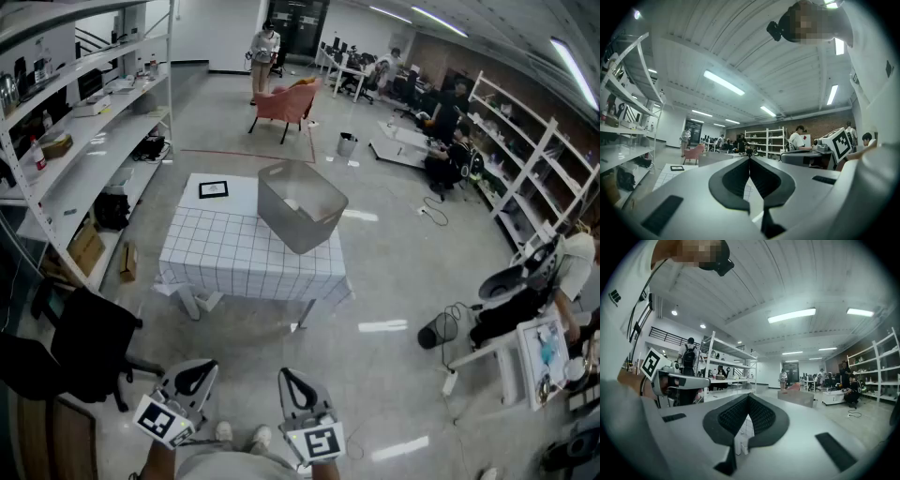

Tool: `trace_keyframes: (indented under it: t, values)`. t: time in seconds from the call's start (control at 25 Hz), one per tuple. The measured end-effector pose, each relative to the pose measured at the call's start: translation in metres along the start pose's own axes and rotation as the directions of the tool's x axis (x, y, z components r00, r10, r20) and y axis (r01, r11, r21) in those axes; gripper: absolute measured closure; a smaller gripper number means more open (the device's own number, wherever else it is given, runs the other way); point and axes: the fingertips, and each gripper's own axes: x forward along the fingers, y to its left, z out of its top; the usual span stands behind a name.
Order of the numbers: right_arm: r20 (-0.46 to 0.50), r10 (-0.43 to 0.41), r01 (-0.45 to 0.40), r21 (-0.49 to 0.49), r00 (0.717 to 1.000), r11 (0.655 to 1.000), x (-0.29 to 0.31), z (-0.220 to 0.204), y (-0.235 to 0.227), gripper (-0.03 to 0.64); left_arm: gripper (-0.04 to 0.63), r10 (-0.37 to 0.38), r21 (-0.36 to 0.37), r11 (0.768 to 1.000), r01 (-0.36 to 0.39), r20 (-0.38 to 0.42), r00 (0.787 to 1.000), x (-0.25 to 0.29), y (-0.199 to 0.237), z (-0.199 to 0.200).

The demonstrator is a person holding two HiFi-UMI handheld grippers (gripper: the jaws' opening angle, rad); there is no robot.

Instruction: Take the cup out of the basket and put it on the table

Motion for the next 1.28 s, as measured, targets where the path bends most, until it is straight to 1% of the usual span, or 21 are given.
trace_keyframes:
  t: [0.16,0.36,0.68,0.8,1.0,1.12,1.28]
  values:
    - [0.000,-0.006,0.006,0.016,1.000,1.000,0.001,0.000,-0.005,0.609,0.586,-0.001,-0.005,1.000,0.001,0.000,1.000,0.006,-0.002,0.001]
    - [0.004,0.001,-0.001,0.012,1.000,1.000,0.004,-0.002,-0.011,0.609,0.586,0.009,-0.007,1.000,-0.009,0.000,1.000,0.013,-0.001,0.000]
    - [0.080,-0.015,0.013,0.034,0.997,0.999,0.002,0.006,-0.036,0.607,0.586,0.025,0.005,1.000,-0.025,-0.009,1.000,0.035,-0.009,0.000]
    - [0.082,-0.001,-0.002,0.030,0.997,1.000,0.003,0.007,-0.045,0.607,0.586,0.035,0.018,0.999,-0.035,-0.012,0.999,0.044,-0.013,0.002]
    - [0.087,0.023,-0.026,0.024,0.996,0.999,0.012,0.010,-0.061,0.607,0.586,0.045,0.017,0.999,-0.045,-0.009,0.999,0.062,-0.015,0.006]
    - [0.095,0.026,-0.029,0.029,0.995,0.999,0.023,0.009,-0.070,0.607,0.586,0.039,0.020,0.999,-0.039,-0.011,0.999,0.075,-0.010,0.004]
    - [0.078,0.018,-0.020,0.023,0.997,1.000,0.045,0.002,-0.083,0.607,0.586,0.032,0.024,0.999,-0.032,-0.020,0.999,0.092,0.008,-0.003]
